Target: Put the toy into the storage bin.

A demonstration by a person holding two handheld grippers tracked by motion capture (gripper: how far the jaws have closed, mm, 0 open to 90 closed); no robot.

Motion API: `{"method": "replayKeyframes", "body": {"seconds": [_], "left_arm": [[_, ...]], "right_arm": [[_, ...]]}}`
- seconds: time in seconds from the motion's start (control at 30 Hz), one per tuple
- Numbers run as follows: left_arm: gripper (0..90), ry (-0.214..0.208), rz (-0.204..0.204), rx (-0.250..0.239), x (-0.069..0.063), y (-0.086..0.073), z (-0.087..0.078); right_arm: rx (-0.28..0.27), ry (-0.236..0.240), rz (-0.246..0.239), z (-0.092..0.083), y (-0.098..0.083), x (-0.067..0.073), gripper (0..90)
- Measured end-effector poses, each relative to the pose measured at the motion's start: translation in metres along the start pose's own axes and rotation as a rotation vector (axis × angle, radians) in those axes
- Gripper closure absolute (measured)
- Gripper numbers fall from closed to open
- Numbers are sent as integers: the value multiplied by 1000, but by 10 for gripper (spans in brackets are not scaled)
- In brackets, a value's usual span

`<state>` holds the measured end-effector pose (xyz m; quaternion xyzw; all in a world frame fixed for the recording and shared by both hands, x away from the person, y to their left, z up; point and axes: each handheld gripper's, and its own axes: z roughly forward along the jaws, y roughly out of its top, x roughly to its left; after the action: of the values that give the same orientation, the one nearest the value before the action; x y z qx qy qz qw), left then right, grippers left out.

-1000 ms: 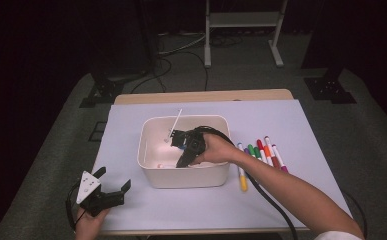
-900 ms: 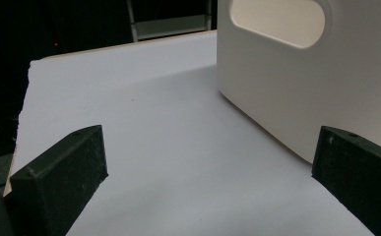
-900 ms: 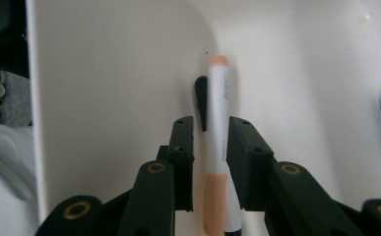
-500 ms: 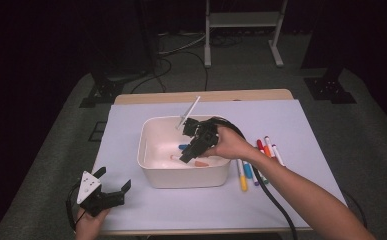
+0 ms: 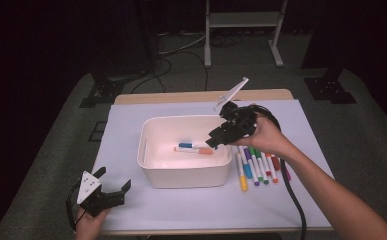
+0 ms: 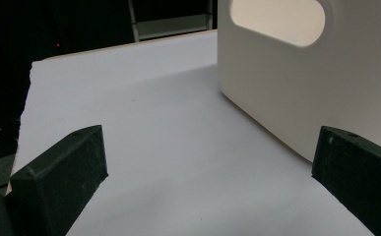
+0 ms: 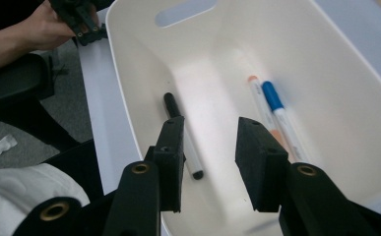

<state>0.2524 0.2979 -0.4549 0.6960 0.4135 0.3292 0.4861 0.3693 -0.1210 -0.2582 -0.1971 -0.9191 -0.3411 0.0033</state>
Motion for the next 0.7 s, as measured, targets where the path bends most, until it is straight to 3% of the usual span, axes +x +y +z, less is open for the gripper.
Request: {"method": "replayKeyframes", "body": {"seconds": [0.37, 0.7], "left_arm": [[0, 5, 4, -5, -1, 0, 0], [0, 9, 8, -1, -1, 0, 0]], "right_arm": [[-69, -90, 118, -39, -59, -26, 579], [-53, -158, 246, -43, -131, -53, 574]]}}
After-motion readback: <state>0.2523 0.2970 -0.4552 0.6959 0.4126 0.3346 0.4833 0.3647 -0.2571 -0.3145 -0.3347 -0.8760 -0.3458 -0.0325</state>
